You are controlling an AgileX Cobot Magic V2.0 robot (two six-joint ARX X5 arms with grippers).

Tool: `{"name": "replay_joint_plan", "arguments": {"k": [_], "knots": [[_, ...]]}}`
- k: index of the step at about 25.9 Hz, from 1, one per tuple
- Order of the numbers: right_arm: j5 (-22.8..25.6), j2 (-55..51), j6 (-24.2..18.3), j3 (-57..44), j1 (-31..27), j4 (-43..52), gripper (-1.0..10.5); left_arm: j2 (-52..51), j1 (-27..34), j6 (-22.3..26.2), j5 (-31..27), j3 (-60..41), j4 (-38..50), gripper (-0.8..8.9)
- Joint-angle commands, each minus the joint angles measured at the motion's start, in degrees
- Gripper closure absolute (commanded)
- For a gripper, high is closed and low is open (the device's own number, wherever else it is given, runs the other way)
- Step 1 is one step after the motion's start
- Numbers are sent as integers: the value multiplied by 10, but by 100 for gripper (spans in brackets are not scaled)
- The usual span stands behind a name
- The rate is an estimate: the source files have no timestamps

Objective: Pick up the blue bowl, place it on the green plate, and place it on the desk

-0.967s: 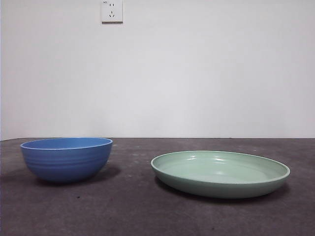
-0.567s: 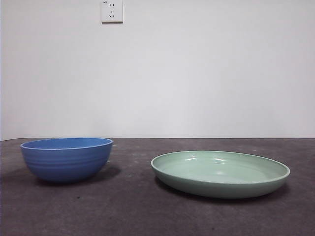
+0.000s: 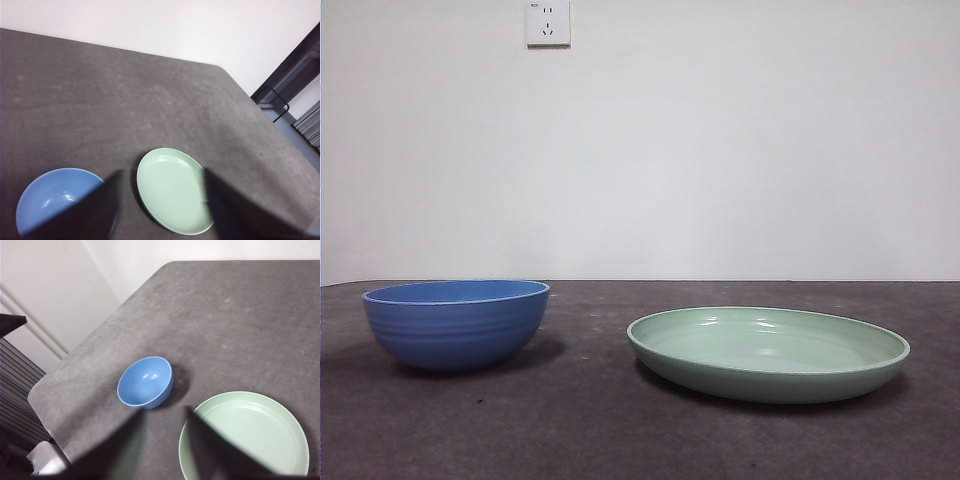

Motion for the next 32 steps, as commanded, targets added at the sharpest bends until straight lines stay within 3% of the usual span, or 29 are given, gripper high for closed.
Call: {"name": "replay_joint_plan", "arguments": {"k": [1,5,19,32], "knots": [[13,2,-6,10,2,3,525,2,-5,17,2,12,8,321],[28,2,-4,10,2,3,338,2,-6,27,2,12,9,182],[18,2,6,10,2,3,336,28,2,7,1,14,-40,190],[6,2,16,10,2,-14,337,251,49,54,-22,80,-133,192]]}}
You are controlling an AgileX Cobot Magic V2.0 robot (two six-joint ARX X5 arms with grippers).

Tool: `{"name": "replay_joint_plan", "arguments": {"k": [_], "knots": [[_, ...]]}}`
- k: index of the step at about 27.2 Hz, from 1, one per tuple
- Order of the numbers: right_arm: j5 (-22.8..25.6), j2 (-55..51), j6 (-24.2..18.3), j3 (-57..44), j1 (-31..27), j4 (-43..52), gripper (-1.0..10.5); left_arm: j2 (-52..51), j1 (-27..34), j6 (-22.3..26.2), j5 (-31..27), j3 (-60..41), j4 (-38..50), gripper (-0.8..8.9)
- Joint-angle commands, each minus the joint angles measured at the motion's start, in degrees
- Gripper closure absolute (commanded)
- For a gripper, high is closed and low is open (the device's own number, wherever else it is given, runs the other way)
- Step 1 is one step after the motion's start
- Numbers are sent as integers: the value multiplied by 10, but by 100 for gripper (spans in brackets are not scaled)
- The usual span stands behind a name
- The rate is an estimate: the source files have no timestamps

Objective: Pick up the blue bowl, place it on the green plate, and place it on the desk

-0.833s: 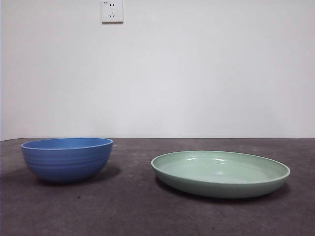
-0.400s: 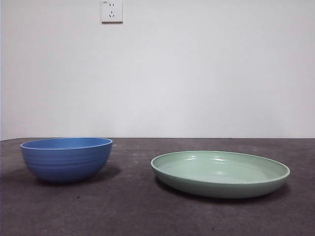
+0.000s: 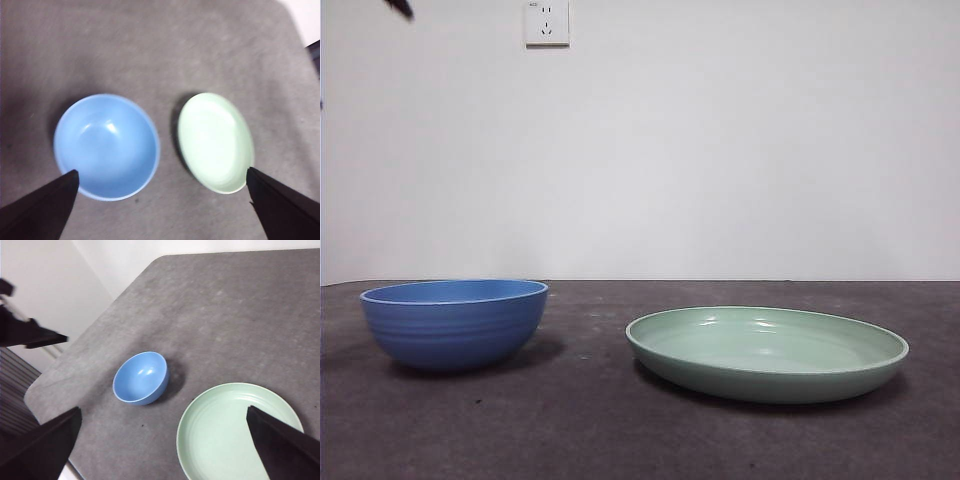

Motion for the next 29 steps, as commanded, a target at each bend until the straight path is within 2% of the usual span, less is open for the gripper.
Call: {"name": "replay_joint_plan", "arguments": {"k": [1,5,13,16,20,23,24,29], "knots": [[-3,2,6,10,3,2,337,55,5,26,-31,21,-4,192],[-3,2,6,10,3,-4,337,129,7,41,-80,22,-2,192],[-3,2,6,10,3,-6,337,291,6,61,-79,22,59,192],[-1,2,5,10,3,-6,337,318,5,61,-79,22,75,199],[-1,2,6,10,3,-6,337,334,5,61,-79,22,86,290],[-1,2,6,10,3,-6,337,346,0,56,-80,22,93,292],[-1,2,6,10,3,-6,337,349,-3,56,-80,22,93,307],[-1,2,15,10,3,-6,337,353,-16,56,-82,23,94,580]]}}
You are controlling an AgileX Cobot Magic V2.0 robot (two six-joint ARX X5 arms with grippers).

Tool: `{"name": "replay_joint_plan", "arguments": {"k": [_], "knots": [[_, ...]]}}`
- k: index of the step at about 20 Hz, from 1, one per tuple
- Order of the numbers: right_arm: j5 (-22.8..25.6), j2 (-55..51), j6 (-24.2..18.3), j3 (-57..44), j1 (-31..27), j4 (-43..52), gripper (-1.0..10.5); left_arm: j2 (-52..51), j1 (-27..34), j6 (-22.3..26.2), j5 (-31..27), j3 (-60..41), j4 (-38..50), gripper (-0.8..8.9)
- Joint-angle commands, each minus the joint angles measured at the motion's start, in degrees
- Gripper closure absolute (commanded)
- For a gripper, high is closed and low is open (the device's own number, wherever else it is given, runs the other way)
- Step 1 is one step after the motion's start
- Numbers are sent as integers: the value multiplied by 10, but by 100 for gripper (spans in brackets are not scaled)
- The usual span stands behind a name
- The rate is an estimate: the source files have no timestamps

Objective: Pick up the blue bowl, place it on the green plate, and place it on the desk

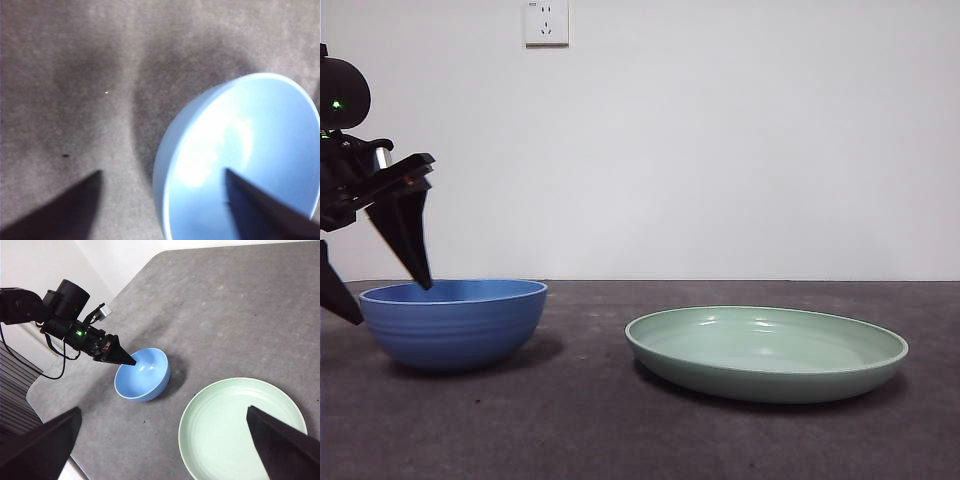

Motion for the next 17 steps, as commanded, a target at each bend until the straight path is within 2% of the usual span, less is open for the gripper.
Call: {"name": "replay_joint_plan", "arguments": {"k": [1,4,6,13,15,17], "knots": [[0,2,10,10,2,3,337,12,-3,3,-6,11,0,601],[0,2,13,10,2,3,337,14,-3,5,-25,11,-1,604],[0,2,15,10,2,3,337,14,-3,8,-37,11,-1,660],[0,2,23,10,2,3,337,25,-8,13,-37,11,3,675],[-1,2,23,10,2,3,337,28,-10,16,-37,11,3,761],[-1,2,24,10,2,3,337,28,-10,16,-37,11,5,797]]}}
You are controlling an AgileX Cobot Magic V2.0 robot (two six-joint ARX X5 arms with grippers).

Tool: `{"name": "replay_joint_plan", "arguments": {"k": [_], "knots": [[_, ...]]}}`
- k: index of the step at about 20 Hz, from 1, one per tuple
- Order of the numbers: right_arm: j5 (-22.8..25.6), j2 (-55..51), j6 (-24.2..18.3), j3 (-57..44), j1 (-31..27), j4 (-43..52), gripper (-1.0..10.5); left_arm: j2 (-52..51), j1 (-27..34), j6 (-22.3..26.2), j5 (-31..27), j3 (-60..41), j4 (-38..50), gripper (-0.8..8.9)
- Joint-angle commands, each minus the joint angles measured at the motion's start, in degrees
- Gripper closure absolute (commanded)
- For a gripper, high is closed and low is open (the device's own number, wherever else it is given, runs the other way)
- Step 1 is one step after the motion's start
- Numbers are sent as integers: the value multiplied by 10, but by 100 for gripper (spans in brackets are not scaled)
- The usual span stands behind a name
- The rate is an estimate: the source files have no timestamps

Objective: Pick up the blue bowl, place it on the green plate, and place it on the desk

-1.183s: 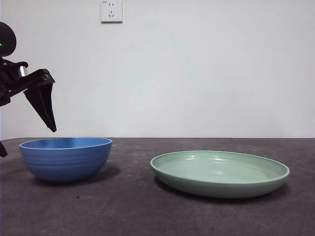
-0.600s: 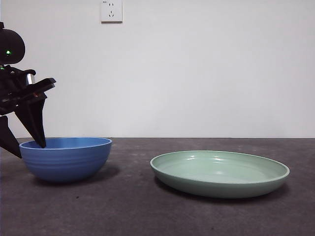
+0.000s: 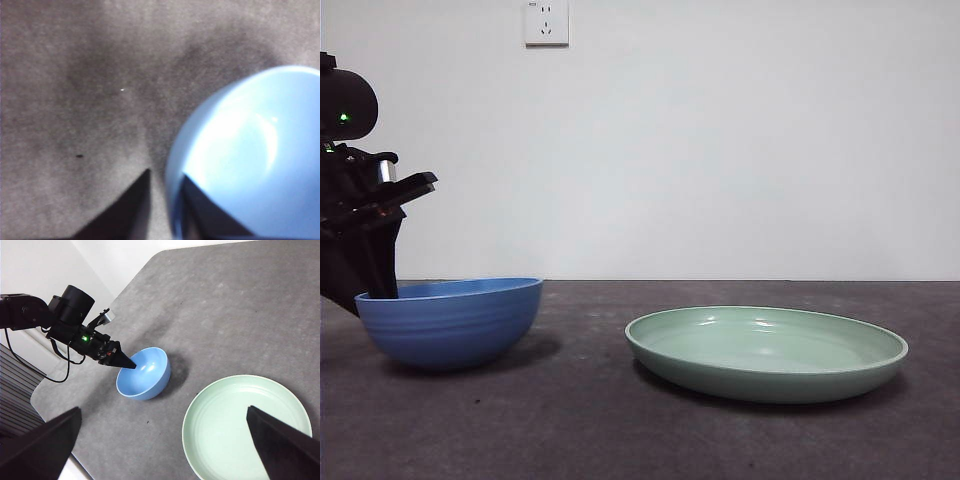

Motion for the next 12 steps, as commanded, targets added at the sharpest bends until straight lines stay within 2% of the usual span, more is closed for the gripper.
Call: {"name": "replay_joint_plan", "arguments": {"k": [1,4,8,12], "knots": [[-1,2,6,10,3,3,337,13,-1,11,-2,11,5,799],[0,2,6,10,3,3,337,12,-1,11,-2,26,-8,799],[5,-6,5,10,2,-12,338,11,-19,9,-2,108,-98,798],[77,-46,3,10,2,-58,338,11,-82,-8,-2,181,-138,799]]}}
